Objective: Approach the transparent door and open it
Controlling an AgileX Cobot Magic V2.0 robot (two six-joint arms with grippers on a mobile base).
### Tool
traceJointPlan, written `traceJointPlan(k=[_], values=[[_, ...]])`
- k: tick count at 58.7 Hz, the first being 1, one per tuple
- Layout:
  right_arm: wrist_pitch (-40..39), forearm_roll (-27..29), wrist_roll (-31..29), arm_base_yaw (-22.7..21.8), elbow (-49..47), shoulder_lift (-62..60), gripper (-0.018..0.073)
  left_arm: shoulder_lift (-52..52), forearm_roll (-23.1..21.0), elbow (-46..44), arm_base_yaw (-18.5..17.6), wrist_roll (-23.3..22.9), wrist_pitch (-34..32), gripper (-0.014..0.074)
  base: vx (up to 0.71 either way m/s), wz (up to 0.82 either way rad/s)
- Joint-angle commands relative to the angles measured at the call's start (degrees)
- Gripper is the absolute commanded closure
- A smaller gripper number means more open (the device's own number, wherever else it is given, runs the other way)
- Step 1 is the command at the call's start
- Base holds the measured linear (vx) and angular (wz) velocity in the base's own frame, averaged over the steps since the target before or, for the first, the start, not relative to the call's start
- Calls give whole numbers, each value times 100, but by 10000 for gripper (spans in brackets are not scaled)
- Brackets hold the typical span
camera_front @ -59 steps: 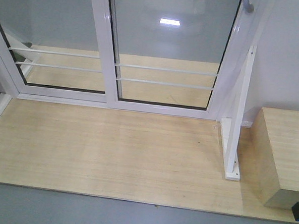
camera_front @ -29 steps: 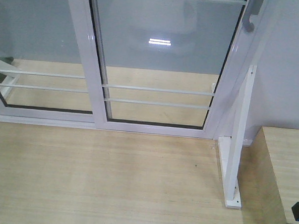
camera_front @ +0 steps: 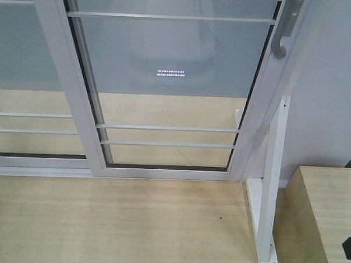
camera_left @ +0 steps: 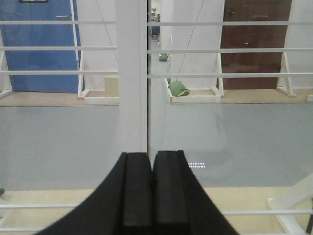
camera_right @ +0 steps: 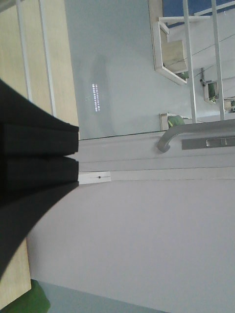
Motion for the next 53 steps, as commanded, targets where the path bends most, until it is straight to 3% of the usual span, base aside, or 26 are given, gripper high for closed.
traceJointPlan(k=[1, 53], values=[[-472, -19, -4, -20, 27, -92, 568, -83, -46, 93, -34, -45, -459, 603, 28, -10], [-613, -28, -4, -8, 14, 102, 568, 17, -46, 80, -20, -45, -489, 603, 18, 0]])
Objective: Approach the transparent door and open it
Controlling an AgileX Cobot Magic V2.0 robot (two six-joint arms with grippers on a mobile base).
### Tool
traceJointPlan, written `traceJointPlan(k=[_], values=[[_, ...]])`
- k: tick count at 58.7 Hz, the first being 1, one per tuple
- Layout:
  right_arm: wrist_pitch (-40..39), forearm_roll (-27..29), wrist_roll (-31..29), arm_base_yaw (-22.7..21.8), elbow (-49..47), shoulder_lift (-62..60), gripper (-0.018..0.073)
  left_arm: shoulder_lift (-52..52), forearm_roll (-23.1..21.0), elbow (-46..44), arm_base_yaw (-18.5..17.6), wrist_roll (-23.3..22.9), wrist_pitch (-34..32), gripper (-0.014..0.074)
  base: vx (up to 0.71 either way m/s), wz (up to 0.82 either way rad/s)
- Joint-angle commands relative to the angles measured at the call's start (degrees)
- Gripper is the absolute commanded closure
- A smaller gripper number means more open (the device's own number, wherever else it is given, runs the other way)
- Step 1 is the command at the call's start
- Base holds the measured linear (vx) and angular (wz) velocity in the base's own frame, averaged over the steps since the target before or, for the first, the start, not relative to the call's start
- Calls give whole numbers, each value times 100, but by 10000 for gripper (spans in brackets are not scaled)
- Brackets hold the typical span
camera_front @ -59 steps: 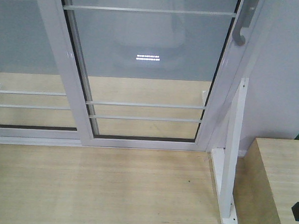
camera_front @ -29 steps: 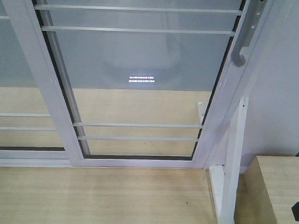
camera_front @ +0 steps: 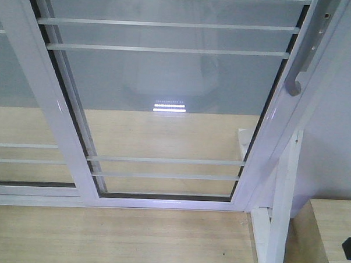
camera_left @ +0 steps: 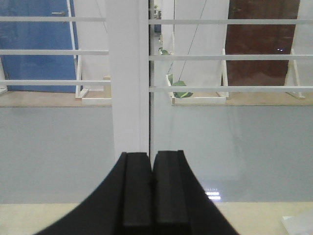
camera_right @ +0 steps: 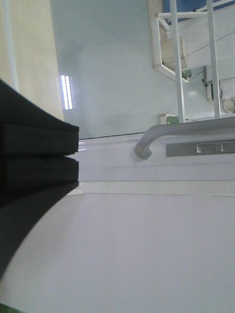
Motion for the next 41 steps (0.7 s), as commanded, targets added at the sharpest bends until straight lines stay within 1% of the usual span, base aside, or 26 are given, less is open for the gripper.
traceJointPlan(k=[1, 8, 17, 41], values=[[-653, -43, -10, -1, -6, 143, 568, 29, -46, 73, -7, -45, -524, 603, -1, 0], [-552, -36, -10, -28, 0, 232, 568, 45, -46, 73, -34, -45, -386, 603, -3, -2], [-439, -36, -10, -21, 0, 261, 568, 95, -46, 73, -30, -45, -387, 603, 0, -1], [-440, -36, -10, -21, 0, 261, 568, 95, -46, 73, -30, -45, -382, 603, 0, 0]])
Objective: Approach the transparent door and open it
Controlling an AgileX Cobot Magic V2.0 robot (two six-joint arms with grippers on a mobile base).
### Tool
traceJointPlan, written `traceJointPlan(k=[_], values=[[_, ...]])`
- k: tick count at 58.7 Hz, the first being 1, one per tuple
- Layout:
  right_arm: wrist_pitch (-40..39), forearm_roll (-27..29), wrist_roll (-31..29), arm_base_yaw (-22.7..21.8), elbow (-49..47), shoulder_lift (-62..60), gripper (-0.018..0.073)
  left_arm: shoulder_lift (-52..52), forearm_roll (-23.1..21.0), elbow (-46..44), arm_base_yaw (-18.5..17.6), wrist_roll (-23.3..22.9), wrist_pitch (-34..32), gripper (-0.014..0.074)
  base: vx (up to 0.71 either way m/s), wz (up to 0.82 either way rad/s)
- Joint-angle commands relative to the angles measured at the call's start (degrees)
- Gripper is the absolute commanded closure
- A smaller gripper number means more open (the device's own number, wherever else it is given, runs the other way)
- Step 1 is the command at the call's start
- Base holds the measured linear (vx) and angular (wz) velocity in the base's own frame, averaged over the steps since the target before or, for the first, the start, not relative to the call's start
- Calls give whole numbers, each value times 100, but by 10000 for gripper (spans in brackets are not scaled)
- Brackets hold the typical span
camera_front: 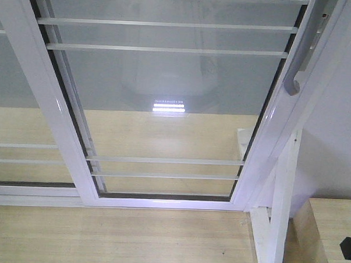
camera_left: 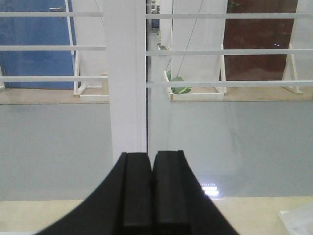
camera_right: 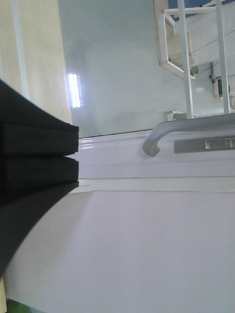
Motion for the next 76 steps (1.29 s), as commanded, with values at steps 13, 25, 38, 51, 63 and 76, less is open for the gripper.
traceJointPlan(k=[13, 25, 38, 51, 63, 76], values=[[-450, -29, -10, -21, -1, 100, 568, 95, -46, 73, -30, -45, -473, 603, 0, 0], [-450, -29, -10, -21, -1, 100, 568, 95, -46, 73, -30, -45, -473, 603, 0, 0], [-492, -51, -10, -21, -1, 100, 568, 95, -46, 73, -30, -45, -479, 603, 0, 0], [-793, -49, -10, -21, -1, 100, 568, 95, -46, 73, -30, -45, -678, 603, 0, 0], [-1643, -50, -10, -21, -9, 100, 567, 95, -46, -5, -30, -157, -1210, 603, 0, 0], [-1346, -61, -17, -21, -685, 100, 565, 95, -46, -563, -30, -226, -978, 603, 0, 0]])
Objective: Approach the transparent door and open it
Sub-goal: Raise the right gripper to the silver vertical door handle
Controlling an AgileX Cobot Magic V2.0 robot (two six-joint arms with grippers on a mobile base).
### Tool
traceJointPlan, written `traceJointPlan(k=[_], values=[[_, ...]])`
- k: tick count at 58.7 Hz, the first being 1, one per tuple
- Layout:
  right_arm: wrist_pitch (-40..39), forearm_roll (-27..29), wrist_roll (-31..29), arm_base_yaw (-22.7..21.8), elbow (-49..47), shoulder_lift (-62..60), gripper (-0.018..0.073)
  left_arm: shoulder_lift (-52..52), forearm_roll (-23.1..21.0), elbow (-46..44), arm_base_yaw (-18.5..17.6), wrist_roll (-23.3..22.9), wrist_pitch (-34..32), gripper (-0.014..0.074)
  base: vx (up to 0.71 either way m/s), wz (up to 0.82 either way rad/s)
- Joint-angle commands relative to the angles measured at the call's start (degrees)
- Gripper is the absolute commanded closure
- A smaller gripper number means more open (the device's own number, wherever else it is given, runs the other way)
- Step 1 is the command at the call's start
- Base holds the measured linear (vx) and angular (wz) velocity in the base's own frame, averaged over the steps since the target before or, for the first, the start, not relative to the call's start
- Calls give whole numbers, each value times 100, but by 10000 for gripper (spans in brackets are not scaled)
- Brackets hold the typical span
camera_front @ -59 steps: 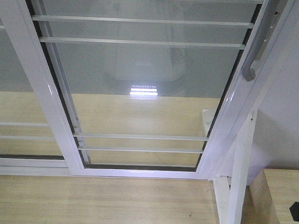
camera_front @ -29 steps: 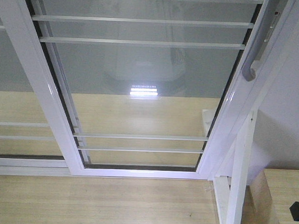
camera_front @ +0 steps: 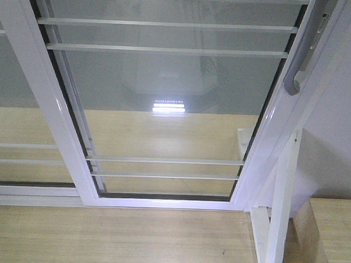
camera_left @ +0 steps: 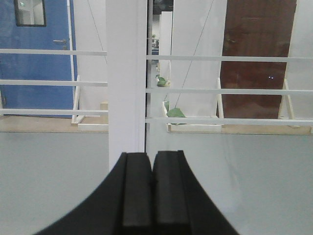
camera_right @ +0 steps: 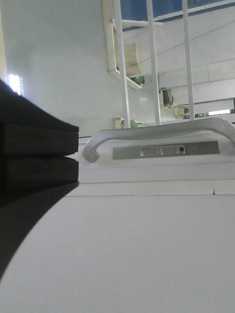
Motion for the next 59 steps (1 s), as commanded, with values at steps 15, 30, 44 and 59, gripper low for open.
traceJointPlan(k=[15, 30, 44, 59], values=[[590, -472, -81, -21, -2197, 814, 564, 714, -33, -1777, -30, -3, 0, 603, 0, 0], [472, -485, -81, -21, -3309, 2512, 564, 2405, 20, -3007, -30, 681, -34, 603, 0, 0], [-494, -485, -81, -21, -3360, 4038, 560, 3956, -50, -3191, -30, 981, -456, 601, 0, 0], [-1017, -666, -81, -21, -3360, 5269, 424, 4945, -50, -3191, -30, 981, -457, 514, 0, 0]])
